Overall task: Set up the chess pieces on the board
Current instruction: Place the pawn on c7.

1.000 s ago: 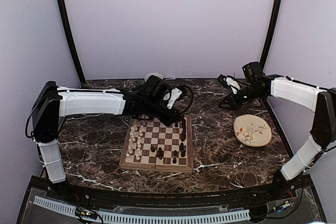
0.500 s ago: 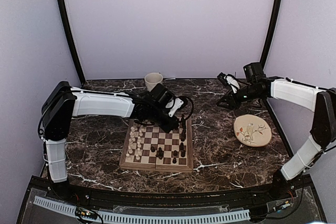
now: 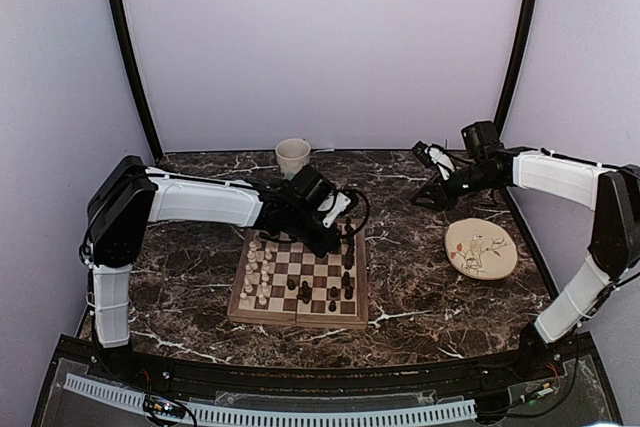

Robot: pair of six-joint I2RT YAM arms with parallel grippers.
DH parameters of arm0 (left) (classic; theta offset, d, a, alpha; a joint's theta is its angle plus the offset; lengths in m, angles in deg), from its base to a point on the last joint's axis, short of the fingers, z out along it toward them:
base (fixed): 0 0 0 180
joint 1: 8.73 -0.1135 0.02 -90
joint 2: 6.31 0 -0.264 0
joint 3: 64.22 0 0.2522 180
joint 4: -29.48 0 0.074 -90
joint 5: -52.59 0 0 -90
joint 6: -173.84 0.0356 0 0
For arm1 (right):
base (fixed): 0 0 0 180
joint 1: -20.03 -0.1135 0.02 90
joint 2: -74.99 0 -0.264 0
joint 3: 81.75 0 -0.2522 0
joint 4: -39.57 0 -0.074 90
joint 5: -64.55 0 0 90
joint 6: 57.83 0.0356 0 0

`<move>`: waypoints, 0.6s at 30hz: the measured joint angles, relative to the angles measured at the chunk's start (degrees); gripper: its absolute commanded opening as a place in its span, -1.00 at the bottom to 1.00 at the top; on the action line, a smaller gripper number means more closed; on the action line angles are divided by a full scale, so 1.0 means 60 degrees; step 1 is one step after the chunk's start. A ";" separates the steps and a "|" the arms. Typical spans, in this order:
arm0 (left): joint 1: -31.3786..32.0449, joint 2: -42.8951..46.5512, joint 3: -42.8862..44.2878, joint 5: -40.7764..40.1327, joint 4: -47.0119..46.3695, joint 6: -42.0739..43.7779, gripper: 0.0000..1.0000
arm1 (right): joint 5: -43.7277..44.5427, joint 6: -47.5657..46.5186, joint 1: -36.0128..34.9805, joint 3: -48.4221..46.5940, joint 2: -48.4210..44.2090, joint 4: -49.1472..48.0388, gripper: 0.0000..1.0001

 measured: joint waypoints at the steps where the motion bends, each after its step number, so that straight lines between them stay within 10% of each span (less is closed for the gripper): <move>1: 0.0000 -0.0015 0.0007 -0.0025 -0.0004 -0.0011 -0.96 | -0.0022 -0.0018 0.0000 0.0000 0.0036 0.0000 -0.27; 18: 0.0000 -0.0135 0.0011 -0.0149 -0.0087 -0.0182 -0.89 | -0.0233 -0.0033 0.0000 0.0000 0.0146 0.0011 -0.26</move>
